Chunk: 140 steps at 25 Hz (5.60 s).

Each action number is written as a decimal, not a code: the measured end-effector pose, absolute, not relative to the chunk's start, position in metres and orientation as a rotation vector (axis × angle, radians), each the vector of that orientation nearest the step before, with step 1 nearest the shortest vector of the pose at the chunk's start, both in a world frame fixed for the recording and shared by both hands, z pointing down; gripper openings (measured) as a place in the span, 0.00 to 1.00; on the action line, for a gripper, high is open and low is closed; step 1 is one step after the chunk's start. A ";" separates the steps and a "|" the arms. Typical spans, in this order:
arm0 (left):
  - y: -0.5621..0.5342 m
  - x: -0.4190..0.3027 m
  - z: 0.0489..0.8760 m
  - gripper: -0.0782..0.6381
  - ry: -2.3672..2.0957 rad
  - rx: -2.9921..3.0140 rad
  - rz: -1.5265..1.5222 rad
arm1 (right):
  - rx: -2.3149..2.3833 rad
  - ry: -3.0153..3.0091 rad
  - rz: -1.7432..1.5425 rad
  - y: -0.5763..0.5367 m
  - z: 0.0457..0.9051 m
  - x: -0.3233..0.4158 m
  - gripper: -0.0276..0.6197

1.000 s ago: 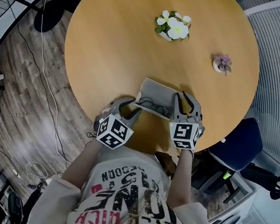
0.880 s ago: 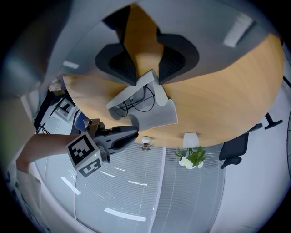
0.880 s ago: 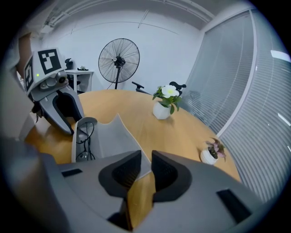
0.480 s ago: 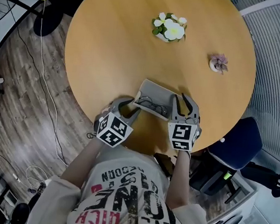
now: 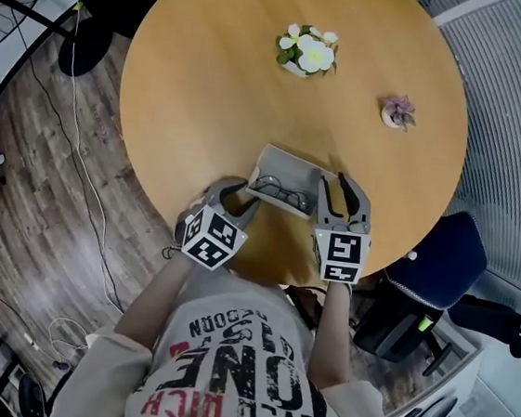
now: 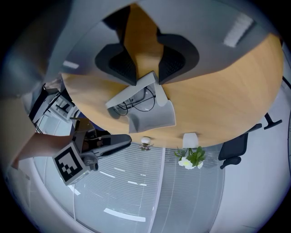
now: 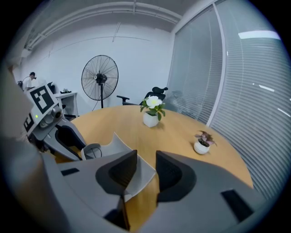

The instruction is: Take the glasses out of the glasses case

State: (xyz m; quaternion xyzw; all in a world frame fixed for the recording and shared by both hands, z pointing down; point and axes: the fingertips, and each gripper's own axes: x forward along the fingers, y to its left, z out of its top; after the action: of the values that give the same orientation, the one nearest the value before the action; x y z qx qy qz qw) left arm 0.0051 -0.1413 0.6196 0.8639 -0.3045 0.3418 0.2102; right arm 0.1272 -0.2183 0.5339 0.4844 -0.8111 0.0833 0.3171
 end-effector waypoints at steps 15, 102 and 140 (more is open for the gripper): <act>-0.152 -0.014 0.572 0.29 -0.918 2.453 0.796 | 1.570 -2.257 0.381 -0.196 0.477 0.130 0.16; 0.040 -0.013 0.337 0.12 -1.403 2.722 0.060 | 1.794 -2.565 0.278 0.073 0.344 0.133 0.08; -0.108 0.049 0.466 0.23 -0.633 3.090 1.255 | 2.033 -2.356 0.430 0.002 0.360 0.162 0.08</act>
State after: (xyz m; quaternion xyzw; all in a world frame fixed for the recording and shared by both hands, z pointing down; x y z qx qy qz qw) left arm 0.0486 -0.1077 0.4663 0.9030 -0.1851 0.3667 -0.1262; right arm 0.1622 0.0019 0.3596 0.6471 -0.7500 0.1368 0.0002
